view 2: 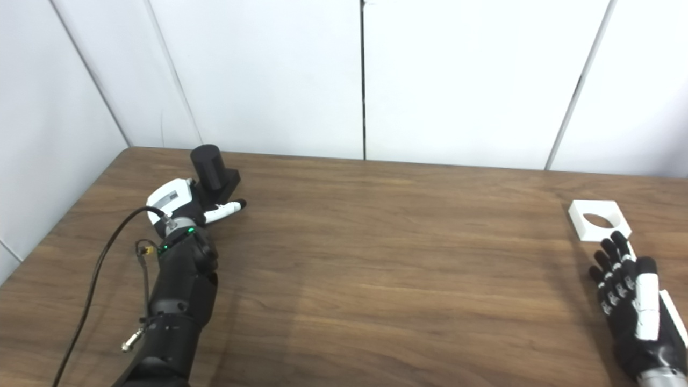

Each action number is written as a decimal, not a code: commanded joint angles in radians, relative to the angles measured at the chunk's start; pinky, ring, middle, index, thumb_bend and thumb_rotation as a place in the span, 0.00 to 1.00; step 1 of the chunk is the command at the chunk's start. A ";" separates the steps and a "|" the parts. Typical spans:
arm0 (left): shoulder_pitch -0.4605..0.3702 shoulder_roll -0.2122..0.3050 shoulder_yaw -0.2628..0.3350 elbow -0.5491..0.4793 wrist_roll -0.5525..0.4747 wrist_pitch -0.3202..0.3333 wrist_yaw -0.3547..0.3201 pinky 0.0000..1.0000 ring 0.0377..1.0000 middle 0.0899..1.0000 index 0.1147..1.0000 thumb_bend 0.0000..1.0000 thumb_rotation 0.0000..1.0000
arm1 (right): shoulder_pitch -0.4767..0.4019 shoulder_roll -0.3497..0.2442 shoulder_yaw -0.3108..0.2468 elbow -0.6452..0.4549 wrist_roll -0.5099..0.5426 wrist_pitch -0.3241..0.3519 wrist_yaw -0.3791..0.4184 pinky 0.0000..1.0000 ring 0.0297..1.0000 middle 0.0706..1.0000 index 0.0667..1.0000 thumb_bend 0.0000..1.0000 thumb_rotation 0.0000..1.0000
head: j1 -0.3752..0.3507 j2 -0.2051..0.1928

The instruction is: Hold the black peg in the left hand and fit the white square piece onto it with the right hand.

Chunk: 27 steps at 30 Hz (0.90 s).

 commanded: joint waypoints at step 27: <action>-0.052 -0.009 0.049 -0.017 0.077 0.000 0.026 1.00 0.99 0.96 0.86 0.76 0.63 | 0.016 -0.039 0.005 -0.026 0.018 0.011 0.023 1.00 1.00 0.99 1.00 0.65 1.00 | 0.033 0.009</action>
